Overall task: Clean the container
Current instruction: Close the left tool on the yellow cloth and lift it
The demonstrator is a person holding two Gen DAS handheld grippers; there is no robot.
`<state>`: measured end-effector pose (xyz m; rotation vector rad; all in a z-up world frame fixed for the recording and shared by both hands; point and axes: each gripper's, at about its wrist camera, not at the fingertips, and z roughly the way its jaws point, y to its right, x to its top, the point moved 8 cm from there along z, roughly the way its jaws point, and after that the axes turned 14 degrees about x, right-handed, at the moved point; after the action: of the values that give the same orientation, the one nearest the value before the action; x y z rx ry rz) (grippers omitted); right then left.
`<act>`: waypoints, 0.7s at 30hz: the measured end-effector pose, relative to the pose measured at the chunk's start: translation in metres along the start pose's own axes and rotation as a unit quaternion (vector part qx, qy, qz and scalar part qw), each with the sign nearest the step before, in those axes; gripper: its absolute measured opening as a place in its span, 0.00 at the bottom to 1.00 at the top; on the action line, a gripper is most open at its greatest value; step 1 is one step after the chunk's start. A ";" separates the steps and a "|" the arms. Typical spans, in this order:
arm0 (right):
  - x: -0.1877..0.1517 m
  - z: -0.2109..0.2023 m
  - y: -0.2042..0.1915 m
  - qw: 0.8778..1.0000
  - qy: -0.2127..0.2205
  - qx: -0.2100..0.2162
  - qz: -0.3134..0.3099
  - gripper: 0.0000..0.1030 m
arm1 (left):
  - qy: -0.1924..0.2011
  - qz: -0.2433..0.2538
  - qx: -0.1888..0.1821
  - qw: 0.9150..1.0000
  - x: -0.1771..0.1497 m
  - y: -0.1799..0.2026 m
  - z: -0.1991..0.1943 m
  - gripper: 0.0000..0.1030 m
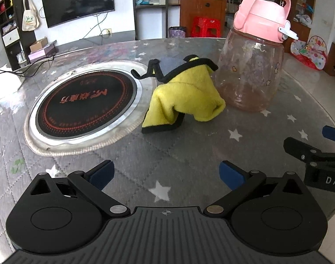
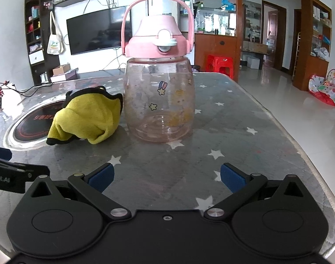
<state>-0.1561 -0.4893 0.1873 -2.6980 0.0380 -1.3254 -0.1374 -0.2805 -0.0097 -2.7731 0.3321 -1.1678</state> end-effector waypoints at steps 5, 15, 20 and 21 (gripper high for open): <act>0.002 0.002 0.001 1.000 -0.001 0.003 0.003 1.00 | -0.001 0.001 0.000 1.000 0.009 0.003 0.006 1.00; 0.008 0.010 0.003 1.000 -0.003 0.008 0.004 1.00 | 0.008 0.002 0.002 1.000 0.032 0.007 0.013 1.00; 0.010 0.013 0.005 1.000 -0.003 0.011 0.007 1.00 | 0.017 0.000 0.003 1.000 0.051 0.009 0.017 1.00; 0.010 0.013 0.005 1.000 -0.003 0.011 0.007 1.00 | 0.018 -0.001 0.003 1.000 0.054 0.010 0.019 1.00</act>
<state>-0.1390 -0.4941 0.1867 -2.6787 0.0422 -1.3054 -0.0887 -0.3028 0.0131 -2.7502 0.3280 -1.2190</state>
